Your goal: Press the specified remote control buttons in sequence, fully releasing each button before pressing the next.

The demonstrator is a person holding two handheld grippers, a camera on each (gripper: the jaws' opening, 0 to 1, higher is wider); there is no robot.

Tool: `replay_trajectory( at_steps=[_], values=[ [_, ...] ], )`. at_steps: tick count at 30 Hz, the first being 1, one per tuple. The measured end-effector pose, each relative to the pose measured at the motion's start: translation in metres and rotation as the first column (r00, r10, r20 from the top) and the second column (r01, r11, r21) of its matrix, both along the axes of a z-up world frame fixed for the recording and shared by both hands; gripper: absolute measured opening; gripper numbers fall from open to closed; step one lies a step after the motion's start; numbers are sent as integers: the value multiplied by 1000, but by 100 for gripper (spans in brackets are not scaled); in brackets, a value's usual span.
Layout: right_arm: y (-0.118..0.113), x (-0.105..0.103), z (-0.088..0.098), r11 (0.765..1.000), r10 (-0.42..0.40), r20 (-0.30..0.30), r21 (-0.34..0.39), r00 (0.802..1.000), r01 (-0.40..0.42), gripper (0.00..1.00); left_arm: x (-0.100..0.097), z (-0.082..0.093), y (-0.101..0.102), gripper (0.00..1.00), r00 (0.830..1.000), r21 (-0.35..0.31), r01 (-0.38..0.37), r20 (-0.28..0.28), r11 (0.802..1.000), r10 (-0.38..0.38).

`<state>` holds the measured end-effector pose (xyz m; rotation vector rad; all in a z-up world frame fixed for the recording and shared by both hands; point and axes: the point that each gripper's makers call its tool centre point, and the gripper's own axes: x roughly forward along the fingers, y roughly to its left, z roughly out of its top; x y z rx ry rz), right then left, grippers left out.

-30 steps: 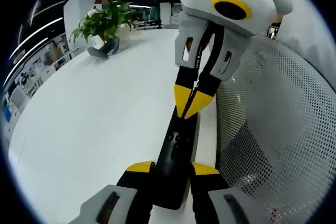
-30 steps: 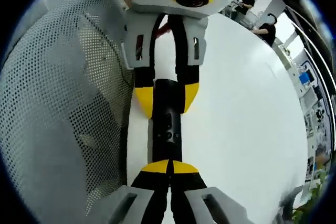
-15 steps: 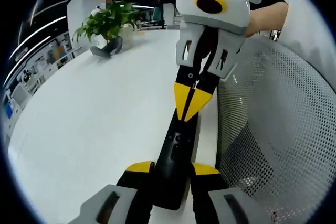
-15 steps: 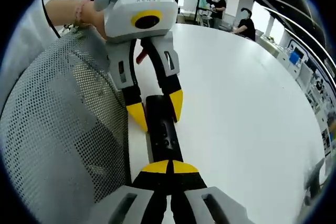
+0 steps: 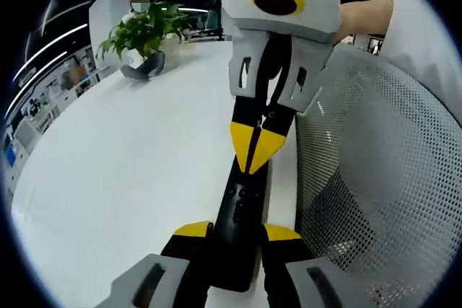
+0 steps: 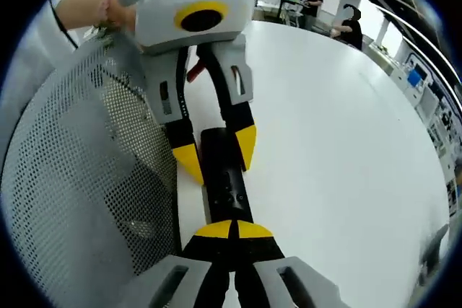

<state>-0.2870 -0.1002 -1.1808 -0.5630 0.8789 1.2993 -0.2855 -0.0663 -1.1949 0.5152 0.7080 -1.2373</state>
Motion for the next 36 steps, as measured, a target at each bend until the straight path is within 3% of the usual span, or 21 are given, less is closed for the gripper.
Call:
replay_trajectory(
  at_steps=[3,7,11,12,14,17,19,20,22,25,28,36],
  values=[
    [-2,1,0,1000,16,14,-7,1000,-16,0,0,0,0,26,1000,-3,3,0,1000,-3],
    [6,-4,0,990,128,87,-67,988,-123,0,0,1,-1,26,1000,8,3,-6,1000,-3],
    [15,-5,1,987,148,104,-74,983,-141,0,0,1,-1,26,1000,24,9,-9,1000,-9],
    [10,-3,-3,980,166,120,-129,979,-150,0,0,1,-1,26,1000,27,10,-9,1000,-10],
    [12,-3,-4,969,200,143,-174,969,-175,0,0,2,-1,26,1000,33,12,-10,999,-12],
    [12,-4,-5,941,273,197,-257,942,-219,0,-1,2,-1,26,1000,38,16,-12,999,-16],
    [13,-3,-5,949,248,186,-244,951,-200,0,-1,2,-1,25,1000,48,26,-12,999,-25],
    [13,-2,-4,968,179,154,-203,972,-146,0,-1,3,-1,25,999,55,32,-13,998,-31],
    [13,0,-3,991,83,99,-114,992,-71,0,-1,3,-1,25,999,64,39,-16,997,-38],
    [11,0,-2,999,43,92,-34,995,-40,0,-2,3,-1,25,999,71,46,-16,996,-45],
    [10,-2,-2,998,65,125,-18,990,-63,0,-2,3,-1,25,999,74,51,-19,996,-50],
    [12,-1,-1,997,75,114,-12,991,-74,0,-2,3,-1,25,996,102,68,-62,992,-62]
  ],
)
